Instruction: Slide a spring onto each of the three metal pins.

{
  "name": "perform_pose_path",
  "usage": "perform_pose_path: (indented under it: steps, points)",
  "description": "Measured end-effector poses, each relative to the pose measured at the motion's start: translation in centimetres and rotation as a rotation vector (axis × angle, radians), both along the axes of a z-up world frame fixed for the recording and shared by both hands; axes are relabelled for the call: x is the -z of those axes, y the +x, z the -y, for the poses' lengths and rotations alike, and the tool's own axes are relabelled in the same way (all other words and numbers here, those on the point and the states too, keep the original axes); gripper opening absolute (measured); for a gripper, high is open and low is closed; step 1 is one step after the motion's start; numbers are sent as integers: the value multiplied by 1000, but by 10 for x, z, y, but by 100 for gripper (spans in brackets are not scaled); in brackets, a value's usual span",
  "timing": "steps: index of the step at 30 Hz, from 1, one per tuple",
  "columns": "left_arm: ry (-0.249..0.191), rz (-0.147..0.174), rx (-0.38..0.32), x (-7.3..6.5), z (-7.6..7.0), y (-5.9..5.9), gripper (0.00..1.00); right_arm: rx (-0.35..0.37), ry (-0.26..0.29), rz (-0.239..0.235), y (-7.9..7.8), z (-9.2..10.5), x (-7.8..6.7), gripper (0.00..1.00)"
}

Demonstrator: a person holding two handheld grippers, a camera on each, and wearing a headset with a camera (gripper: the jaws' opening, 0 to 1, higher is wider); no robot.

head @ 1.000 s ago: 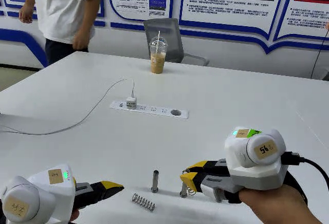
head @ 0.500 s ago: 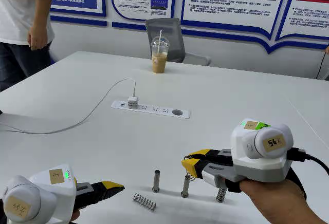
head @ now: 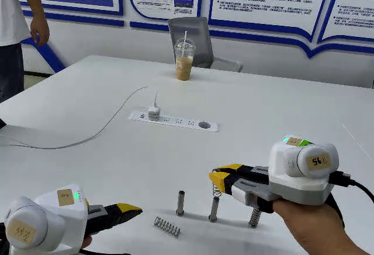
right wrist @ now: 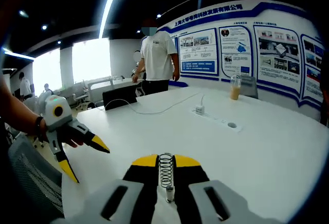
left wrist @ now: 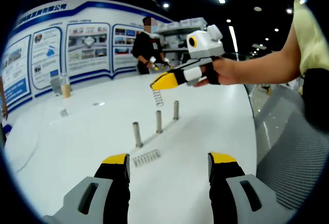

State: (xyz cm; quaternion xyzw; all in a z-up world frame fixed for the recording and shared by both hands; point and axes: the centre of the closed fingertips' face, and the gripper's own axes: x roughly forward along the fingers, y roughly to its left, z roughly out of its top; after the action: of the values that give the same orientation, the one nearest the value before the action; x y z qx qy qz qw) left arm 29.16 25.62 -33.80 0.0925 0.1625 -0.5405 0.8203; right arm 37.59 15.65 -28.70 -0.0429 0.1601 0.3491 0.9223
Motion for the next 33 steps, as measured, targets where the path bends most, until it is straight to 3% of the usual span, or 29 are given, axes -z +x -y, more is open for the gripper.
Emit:
perform_pose_path:
  steps: [10,23,33]
  points:
    - [2,-4,1,2,0,0,63,1,-13,12,3,0,9,12]
    - [5,-9,-2,3,-2,0,62,3,9,2,3,2,19,12]
    - [5,-10,-2,4,-2,1,63,-14,-2,31,-2,2,24,12]
